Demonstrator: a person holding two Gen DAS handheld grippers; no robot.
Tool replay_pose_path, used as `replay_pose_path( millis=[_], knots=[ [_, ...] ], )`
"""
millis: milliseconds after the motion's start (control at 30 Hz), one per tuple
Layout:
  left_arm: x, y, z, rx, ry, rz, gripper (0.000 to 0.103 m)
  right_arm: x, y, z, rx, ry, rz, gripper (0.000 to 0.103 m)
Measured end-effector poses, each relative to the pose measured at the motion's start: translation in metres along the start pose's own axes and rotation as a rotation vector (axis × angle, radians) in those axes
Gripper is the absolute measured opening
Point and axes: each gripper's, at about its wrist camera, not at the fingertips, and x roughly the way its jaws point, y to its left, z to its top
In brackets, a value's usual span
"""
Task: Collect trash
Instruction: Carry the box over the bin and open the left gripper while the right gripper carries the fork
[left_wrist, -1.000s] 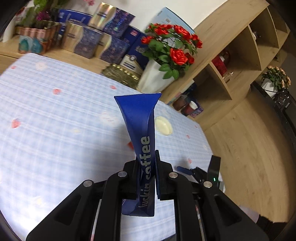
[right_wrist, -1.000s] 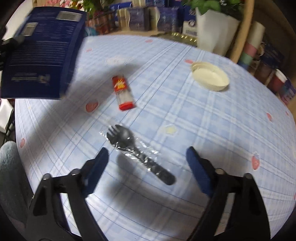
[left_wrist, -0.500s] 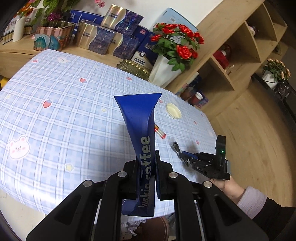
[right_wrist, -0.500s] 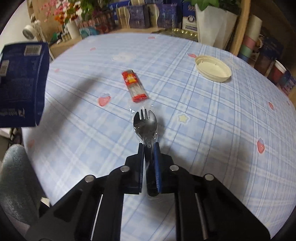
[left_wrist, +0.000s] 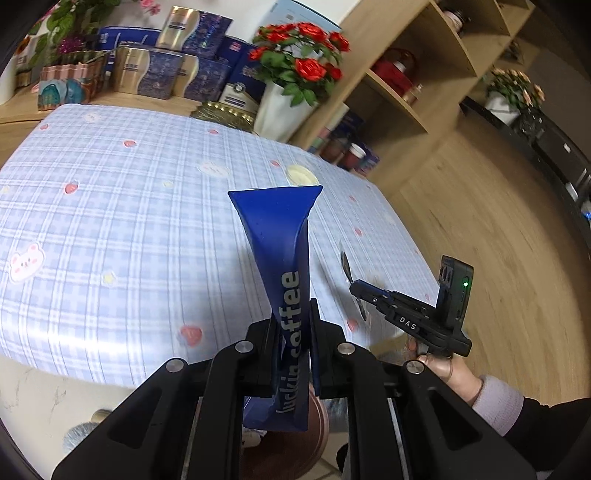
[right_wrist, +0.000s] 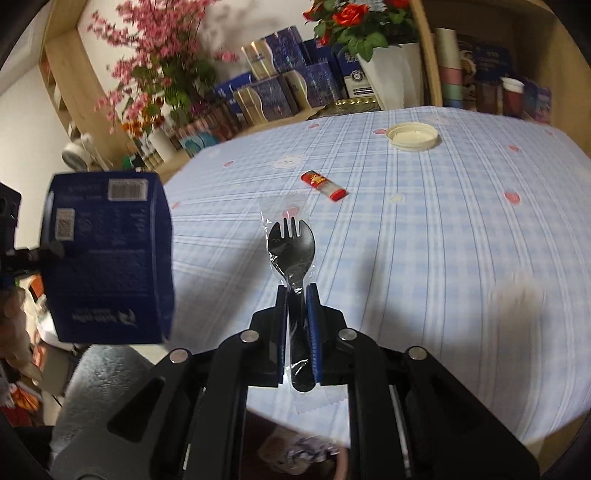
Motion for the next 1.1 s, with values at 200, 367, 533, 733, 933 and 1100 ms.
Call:
replay_pose_path(
  millis=[200, 367, 533, 733, 933, 1100],
  knots=[
    [0.001, -0.021, -0.038, 0.05, 0.062, -0.011, 0.012, -0.024, 0.001, -0.036, 0.056, -0.038, 0.01, 0.014],
    [0.013, -0.038, -0.072, 0.11, 0.154, -0.007, 0.013, -0.038, -0.001, -0.058, 0.083, -0.066, 0.0, 0.014],
    [0.031, -0.037, -0.107, 0.126, 0.257, 0.004, 0.013, -0.045, -0.002, -0.078, 0.099, -0.062, 0.003, 0.014],
    [0.062, -0.033, -0.127, 0.087, 0.371, 0.031, 0.013, -0.047, -0.004, -0.086, 0.1, -0.066, 0.005, 0.014],
    [0.094, -0.035, -0.134, 0.077, 0.449, 0.069, 0.013, -0.041, -0.005, -0.092, 0.103, -0.048, 0.01, 0.014],
    [0.114, -0.022, -0.142, 0.025, 0.483, 0.111, 0.013, -0.033, -0.002, -0.093, 0.084, -0.03, 0.012, 0.014]
  ],
)
